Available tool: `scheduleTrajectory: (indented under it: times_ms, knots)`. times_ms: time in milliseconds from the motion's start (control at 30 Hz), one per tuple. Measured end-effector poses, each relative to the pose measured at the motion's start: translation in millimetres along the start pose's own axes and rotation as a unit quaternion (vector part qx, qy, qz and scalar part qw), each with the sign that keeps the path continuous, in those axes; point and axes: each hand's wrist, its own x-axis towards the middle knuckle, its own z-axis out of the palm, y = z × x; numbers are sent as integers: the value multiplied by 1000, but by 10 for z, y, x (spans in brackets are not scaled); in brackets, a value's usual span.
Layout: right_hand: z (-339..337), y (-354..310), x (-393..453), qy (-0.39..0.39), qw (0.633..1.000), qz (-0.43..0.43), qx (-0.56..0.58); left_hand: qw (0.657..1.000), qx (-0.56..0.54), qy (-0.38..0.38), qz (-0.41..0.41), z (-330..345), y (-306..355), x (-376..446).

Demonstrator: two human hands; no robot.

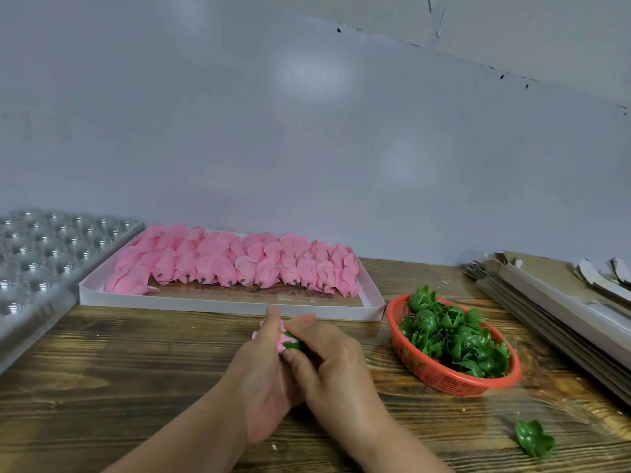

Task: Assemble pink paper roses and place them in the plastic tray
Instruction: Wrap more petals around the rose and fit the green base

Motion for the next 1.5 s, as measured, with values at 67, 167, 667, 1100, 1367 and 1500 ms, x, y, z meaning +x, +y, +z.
scheduleTrajectory:
  times_ms: [67, 167, 667, 1100, 1367, 1500]
  knots:
    - [-1, -6, 0, -3, 1000, 2, 2, 1000, -5, 3, -1, 18, 5, -16]
    - [-3, -19, 11, 0, 1000, 2, 6, 1000, -5, 2, -3, 29, 10, -22]
    - [-113, -13, 103, 45, 906, 219, 360, 987, 25, -139, 70, -42, -57, 75]
    - [-118, -59, 105, -57, 752, 319, 575, 974, 127, -154, 110, -184, 4, 121]
    - [-96, -103, 89, -88, 750, 302, 583, 981, 103, -149, 69, -183, 2, 97]
    - [-127, -110, 94, -121, 752, 293, 578, 979, 115, -152, 72, -140, -9, 46]
